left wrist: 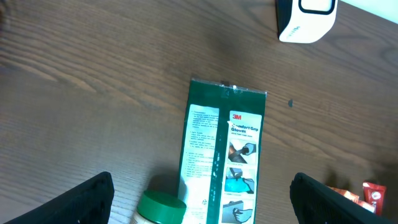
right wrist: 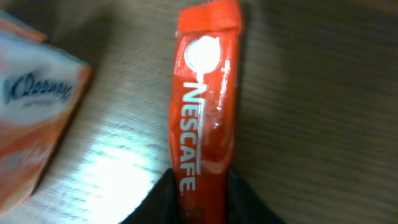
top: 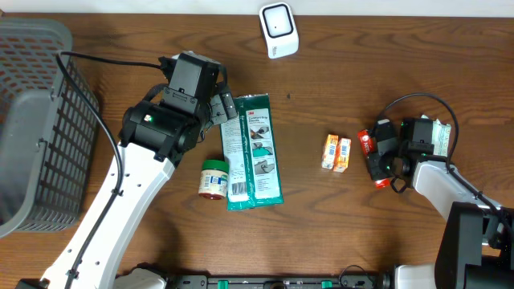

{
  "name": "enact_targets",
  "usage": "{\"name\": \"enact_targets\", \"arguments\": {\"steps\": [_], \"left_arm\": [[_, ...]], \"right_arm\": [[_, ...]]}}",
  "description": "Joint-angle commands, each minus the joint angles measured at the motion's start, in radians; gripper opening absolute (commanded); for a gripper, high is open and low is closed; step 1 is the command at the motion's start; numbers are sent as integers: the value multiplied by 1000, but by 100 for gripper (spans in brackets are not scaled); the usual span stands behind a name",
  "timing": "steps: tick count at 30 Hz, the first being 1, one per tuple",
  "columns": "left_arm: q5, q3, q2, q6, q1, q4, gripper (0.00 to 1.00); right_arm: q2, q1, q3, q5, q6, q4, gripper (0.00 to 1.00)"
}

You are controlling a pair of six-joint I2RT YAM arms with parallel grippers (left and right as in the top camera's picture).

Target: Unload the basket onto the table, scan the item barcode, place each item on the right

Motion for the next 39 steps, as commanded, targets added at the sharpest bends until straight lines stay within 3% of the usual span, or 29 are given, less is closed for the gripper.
{"name": "enact_targets", "arguments": {"steps": [1,4,6,17,19,23,25,35,39], "left_arm": [[-13,4,-11,10,4,-3,91],[-13,4,-11,10,4,-3,91],[-13,4,-11,10,4,-3,91],[-13,4,-11,10,4,-3,91],[-13,4,-11,10,4,-3,91],[-13,4,-11,10,4,-3,91],[-13,4,-11,10,4,-3,91],[-13,4,-11,10,4,-3,91],[-13,4,-11,10,4,-3,91]], "right_arm": [[17,0,-19,205,81,-10,12],[17,-12,-11,367,133,6,10],[17,-21,-11,405,131,29,18],[17,-126,-11,429,108,166,22],[17,-144,-11,418,110,172,30],[16,-147,-11,392,109,183,68],[14,-145,-7,392,109,187,77],[-138,-116,70,356,157,86,91],[-238,-108,95,160,164,42,93]]}}
